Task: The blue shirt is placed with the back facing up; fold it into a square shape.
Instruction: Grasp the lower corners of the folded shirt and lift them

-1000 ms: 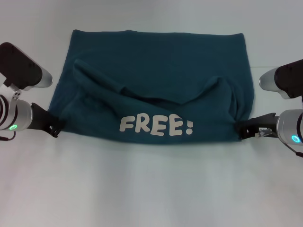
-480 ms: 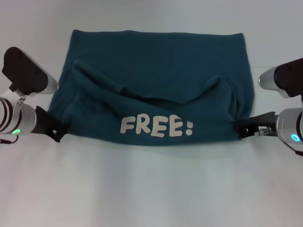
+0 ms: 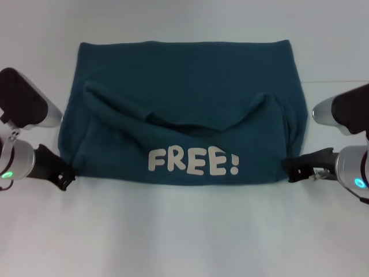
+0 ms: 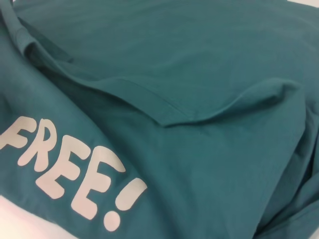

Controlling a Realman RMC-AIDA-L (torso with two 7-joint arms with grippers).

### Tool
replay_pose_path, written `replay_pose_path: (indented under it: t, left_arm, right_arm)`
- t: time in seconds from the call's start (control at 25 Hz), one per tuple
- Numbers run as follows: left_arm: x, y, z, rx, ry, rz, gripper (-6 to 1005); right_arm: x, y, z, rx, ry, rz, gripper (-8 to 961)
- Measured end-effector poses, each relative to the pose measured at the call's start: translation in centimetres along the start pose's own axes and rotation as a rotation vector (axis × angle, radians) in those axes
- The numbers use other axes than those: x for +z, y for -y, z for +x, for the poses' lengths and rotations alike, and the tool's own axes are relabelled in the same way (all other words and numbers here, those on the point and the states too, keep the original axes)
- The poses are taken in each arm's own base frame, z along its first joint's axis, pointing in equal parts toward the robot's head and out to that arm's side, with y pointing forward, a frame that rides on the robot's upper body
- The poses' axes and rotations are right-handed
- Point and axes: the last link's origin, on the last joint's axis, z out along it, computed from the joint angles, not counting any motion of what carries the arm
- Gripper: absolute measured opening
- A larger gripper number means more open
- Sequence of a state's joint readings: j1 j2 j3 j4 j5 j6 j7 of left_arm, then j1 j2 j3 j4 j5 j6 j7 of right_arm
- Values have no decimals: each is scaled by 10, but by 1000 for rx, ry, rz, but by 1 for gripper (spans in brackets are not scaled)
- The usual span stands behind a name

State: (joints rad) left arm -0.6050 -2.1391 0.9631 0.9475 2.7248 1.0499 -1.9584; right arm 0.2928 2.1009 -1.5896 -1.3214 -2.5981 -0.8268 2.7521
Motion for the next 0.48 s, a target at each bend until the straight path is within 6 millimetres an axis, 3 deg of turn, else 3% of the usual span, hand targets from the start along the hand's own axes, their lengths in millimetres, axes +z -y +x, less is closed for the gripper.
replay_pose_path:
  t: [0.48]
  left_arm:
    - [-15, -20, -18, 36, 49, -77, 49]
  right_arm:
    - [-18, -9, 27, 4, 5, -5, 21]
